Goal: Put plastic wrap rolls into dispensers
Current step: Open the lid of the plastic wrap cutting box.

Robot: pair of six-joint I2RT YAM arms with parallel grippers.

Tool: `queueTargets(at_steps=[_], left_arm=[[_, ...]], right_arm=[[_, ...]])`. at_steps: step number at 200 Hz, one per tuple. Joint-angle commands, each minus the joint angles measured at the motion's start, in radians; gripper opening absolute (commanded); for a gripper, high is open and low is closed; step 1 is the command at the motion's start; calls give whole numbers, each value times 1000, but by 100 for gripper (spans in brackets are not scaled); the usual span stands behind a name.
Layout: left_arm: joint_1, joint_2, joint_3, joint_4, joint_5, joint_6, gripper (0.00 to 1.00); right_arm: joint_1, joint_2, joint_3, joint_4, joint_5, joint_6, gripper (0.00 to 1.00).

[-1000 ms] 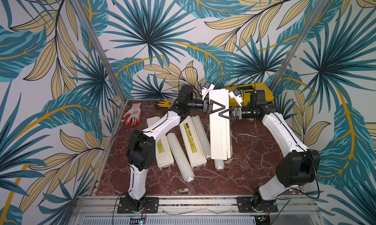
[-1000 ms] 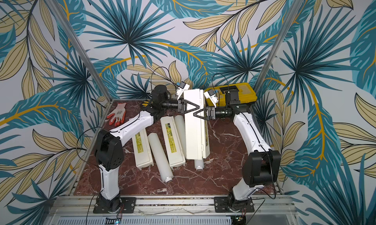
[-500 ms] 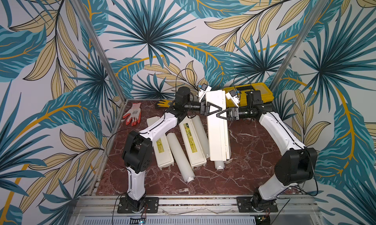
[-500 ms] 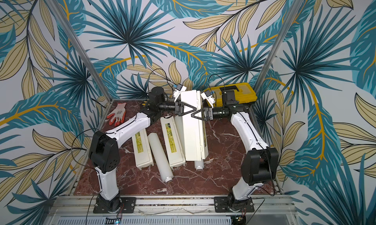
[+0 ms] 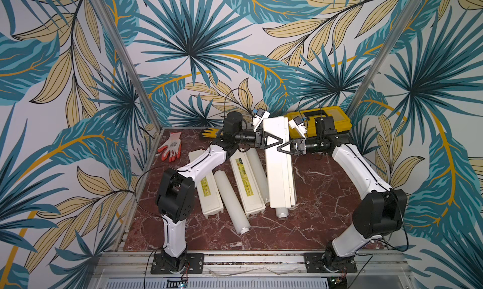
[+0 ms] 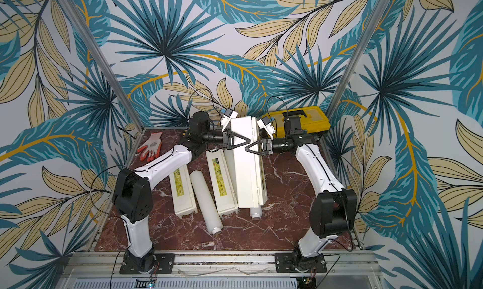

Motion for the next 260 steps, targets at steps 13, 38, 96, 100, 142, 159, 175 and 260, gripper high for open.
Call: queueTargets(at_steps=[13, 38, 96, 100, 142, 159, 175, 260], left_arm=[[21, -33, -18, -74, -83, 92, 100], [20, -19, -2, -76, -77, 80, 97], [20, -28, 7, -161, -99, 122, 91], [21, -26, 7, -162, -103, 120, 89], [19, -36, -6, -162, -123, 113, 76], [21, -47, -13, -162, -131, 119, 69], [20, -48, -13, -162, -136, 116, 64], [20, -57, -12, -210, -206, 126, 81]], right_arm=[[7, -8, -12, -76, -21, -17, 56], [7, -9, -9, -77, -18, -19, 56], [6, -18, -6, -66, 5, -18, 56], [6, -18, -6, -65, 4, -17, 56], [6, -19, -15, -38, 8, -2, 56], [6, -19, -21, -35, 8, -1, 56], [7, -19, -30, -24, 8, 5, 56], [5, -19, -37, -30, 12, -2, 56]])
